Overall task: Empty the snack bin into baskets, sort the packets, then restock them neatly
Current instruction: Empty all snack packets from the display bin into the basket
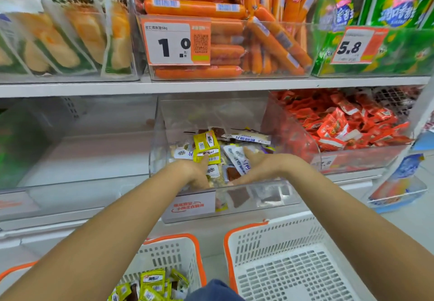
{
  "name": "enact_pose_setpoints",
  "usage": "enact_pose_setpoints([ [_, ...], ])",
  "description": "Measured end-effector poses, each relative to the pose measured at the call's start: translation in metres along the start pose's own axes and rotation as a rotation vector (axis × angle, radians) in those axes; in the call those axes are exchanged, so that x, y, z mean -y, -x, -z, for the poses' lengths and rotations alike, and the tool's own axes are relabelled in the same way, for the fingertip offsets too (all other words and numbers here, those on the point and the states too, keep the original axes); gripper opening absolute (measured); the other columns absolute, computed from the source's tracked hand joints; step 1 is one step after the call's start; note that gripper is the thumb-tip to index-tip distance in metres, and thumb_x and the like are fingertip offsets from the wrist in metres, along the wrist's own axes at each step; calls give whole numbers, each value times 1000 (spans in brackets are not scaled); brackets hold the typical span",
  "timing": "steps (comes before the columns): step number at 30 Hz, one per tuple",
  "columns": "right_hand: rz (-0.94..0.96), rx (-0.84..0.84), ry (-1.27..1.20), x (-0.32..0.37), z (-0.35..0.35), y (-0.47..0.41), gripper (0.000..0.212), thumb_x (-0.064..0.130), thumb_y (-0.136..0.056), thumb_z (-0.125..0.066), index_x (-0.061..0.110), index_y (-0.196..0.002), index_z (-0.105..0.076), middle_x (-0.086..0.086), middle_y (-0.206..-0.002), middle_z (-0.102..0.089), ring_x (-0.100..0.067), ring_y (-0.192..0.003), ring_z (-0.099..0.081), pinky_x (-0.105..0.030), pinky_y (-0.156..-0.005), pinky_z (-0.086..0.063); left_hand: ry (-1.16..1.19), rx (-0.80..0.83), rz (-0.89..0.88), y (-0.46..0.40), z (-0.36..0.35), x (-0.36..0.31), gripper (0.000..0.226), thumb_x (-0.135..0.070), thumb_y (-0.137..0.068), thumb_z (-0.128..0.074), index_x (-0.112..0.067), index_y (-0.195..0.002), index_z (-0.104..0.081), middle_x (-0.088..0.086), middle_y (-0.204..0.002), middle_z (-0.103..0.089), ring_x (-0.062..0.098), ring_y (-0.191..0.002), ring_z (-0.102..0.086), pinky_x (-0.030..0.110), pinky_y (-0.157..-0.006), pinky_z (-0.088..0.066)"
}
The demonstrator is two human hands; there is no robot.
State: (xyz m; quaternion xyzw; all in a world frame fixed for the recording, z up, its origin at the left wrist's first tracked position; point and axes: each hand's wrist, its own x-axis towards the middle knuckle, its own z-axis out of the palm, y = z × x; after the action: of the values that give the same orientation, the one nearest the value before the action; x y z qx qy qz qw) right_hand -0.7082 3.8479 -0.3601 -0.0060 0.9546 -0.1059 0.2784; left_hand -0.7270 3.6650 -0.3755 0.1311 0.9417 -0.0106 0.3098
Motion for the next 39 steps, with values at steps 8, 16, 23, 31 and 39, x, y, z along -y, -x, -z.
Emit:
enact_pose_setpoints([
  [8, 12, -61, 13, 7, -1, -19, 128, 75, -64, -66, 26, -151, 13, -4, -161, -8, -25, -146, -16, -37, -115, -23, 591, -286, 131, -23, -5, 9, 119, -60, -68, -75, 0, -147, -10, 10, -129, -55, 22, -104, -56, 30, -84, -47],
  [16, 47, -147, -374, -18, 6, -2, 86, 70, -80, -51, 29, -150, -22, 2, -152, -31, -20, -140, -31, -34, -109, -27, 983, -422, 144, -37, -2, 21, 27, -25, -80, -74, -9, -89, -54, 3, -74, -51, 14, -68, -50, 24, -55, -38],
  [23, -168, -265, -524, -36, 2, -25, 40, 47, -92, -55, 12, -73, -51, -4, -76, -53, -16, -62, -47, -26, -55, -33, 1576, -342, 200, -32, 1, 30, 13, -3, -82, -70, -6, -79, -57, 9, -70, -60, 19, -54, -59, 30, -61, -49],
  [31, -54, -212, -559, -29, -1, -22, 102, 77, -42, -74, 11, -119, -60, -5, -121, -62, -26, -107, -61, -30, -83, -48, 1335, -166, -45, -15, 9, 7, 91, -70, -66, -69, -29, -142, -41, 0, -154, -31, 24, -142, -27, 45, -115, -22],
  [39, 135, -274, -501, -19, -4, -25, 58, 62, -77, -64, 21, -117, -61, 6, -103, -60, -12, -89, -58, -22, -68, -42, 1259, -292, 65, -44, -5, 20, 130, -71, -5, -84, -12, -119, -60, 4, -115, -66, 23, -104, -63, 39, -94, -50],
])
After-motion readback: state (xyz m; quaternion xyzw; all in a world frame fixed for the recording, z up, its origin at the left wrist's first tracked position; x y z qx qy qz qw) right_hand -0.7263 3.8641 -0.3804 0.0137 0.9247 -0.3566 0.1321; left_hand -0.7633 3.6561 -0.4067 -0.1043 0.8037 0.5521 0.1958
